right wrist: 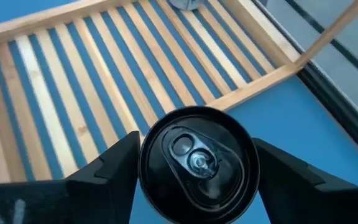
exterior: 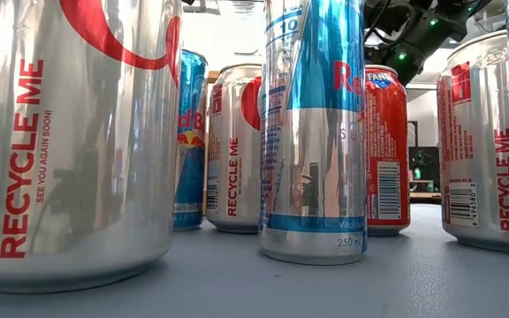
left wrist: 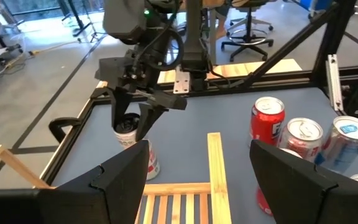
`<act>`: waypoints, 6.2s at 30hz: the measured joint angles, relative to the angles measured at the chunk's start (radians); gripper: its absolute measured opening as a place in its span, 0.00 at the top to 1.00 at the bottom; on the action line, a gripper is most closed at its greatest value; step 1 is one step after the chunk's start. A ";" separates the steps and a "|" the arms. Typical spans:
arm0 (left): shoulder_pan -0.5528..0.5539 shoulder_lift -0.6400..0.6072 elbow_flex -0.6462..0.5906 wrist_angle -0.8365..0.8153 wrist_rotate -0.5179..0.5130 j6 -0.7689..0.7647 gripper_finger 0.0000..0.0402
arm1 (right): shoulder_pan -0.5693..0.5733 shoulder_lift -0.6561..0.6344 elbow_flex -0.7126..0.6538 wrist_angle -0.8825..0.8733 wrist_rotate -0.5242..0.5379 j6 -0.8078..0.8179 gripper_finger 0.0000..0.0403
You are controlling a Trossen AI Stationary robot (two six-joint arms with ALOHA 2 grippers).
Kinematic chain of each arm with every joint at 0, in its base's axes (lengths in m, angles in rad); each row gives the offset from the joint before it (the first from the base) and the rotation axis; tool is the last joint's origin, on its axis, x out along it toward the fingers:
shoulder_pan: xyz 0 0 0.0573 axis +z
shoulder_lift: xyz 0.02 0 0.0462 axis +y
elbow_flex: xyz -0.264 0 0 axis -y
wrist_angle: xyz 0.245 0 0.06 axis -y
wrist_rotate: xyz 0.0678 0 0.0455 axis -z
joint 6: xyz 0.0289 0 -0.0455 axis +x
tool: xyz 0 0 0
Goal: Place canned beverage on shelf
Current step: Put the right white soda can on the shelf aligned with the other white soda can
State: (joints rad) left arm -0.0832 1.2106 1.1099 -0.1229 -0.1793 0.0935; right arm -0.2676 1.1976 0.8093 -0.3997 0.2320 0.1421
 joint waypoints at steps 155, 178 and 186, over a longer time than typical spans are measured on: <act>0.308 0.927 0.753 -0.077 0.266 0.266 0.21 | 0.032 -0.260 0.511 -0.747 -0.026 0.038 0.33; 0.339 0.937 0.757 -0.060 0.313 0.245 0.21 | 0.032 -0.260 0.511 -0.756 -0.026 0.045 0.33; 0.352 0.975 0.757 -0.058 0.335 0.212 0.21 | 0.033 -0.260 0.511 -0.757 -0.026 0.068 0.33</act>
State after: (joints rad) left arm 0.2692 2.1858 1.8671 -0.1812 0.1558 0.3053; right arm -0.2350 0.9375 1.3201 -1.1570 0.2062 0.2102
